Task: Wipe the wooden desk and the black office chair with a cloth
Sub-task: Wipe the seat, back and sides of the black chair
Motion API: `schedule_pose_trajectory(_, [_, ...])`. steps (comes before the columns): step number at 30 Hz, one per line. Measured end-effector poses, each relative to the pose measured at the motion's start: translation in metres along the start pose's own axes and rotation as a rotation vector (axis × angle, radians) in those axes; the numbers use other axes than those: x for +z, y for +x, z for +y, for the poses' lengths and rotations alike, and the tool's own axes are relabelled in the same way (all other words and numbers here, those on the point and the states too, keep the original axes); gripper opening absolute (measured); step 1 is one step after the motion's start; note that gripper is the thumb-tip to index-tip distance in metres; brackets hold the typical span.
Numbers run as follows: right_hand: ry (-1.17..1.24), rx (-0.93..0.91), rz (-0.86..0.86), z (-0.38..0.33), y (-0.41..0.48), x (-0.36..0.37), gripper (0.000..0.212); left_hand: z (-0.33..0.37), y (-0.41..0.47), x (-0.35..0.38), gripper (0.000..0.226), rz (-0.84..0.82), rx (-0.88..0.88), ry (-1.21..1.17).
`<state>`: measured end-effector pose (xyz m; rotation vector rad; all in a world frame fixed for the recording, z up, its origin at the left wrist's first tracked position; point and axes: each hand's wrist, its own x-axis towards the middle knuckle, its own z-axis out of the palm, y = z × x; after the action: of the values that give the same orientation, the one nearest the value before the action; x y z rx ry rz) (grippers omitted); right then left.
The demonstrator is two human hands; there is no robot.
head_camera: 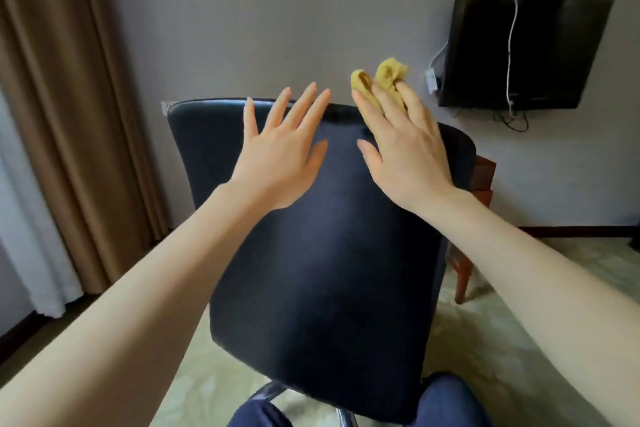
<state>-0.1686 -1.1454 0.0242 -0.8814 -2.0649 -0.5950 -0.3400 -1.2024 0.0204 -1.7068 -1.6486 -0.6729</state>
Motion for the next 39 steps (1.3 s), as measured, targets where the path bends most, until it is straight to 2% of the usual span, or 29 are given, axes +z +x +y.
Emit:
schedule_pose_trajectory(4, [0.065,-0.11,-0.141,-0.004,0.038,-0.005,0.05,-0.043,0.036,-0.004,0.051,0.033,-0.216,-0.066])
schedule_pose_trajectory(9, [0.295,-0.237,-0.534,0.013,0.1,-0.012,0.034,-0.067,0.076,0.006,0.055,-0.177,-0.262,-0.046])
schedule_pose_trajectory(11, [0.429,-0.275,-0.678,0.022,0.124,-0.007,0.042,-0.071,0.088,0.009,0.06,-0.259,-0.299,-0.009])
schedule_pose_trajectory(15, [0.57,-0.47,-0.954,0.032,0.159,0.011,0.047,-0.075,0.086,0.002,0.066,-0.291,-0.31,0.034])
schedule_pose_trajectory(18, [0.559,-0.548,-1.14,0.034,0.176,0.023,0.051,-0.071,0.083,-0.004,0.069,-0.345,-0.308,0.038])
schedule_pose_trajectory(22, [0.508,-0.67,-1.183,0.034,0.188,0.032,0.059,-0.057,0.09,-0.01,0.063,-0.449,-0.341,0.0])
schedule_pose_trajectory(25, [0.623,-0.653,-1.24,0.041,0.186,0.033,0.063,-0.045,0.097,-0.019,0.06,-0.541,-0.429,-0.031])
schedule_pose_trajectory(32, [0.861,-0.625,-1.355,0.073,0.187,0.048,0.061,-0.017,0.112,-0.019,0.049,-0.551,-0.556,-0.016])
schedule_pose_trajectory(34, [0.918,-0.631,-1.4,0.079,0.191,0.057,0.055,-0.011,0.113,-0.017,0.05,-0.54,-0.543,0.028])
schedule_pose_trajectory(37, [1.041,-0.543,-1.49,0.093,0.195,0.074,0.039,0.002,0.117,-0.014,0.047,-0.549,-0.5,0.1])
schedule_pose_trajectory(39, [1.092,-0.495,-1.501,0.1,0.195,0.086,0.037,0.009,0.122,-0.013,0.045,-0.563,-0.463,0.105])
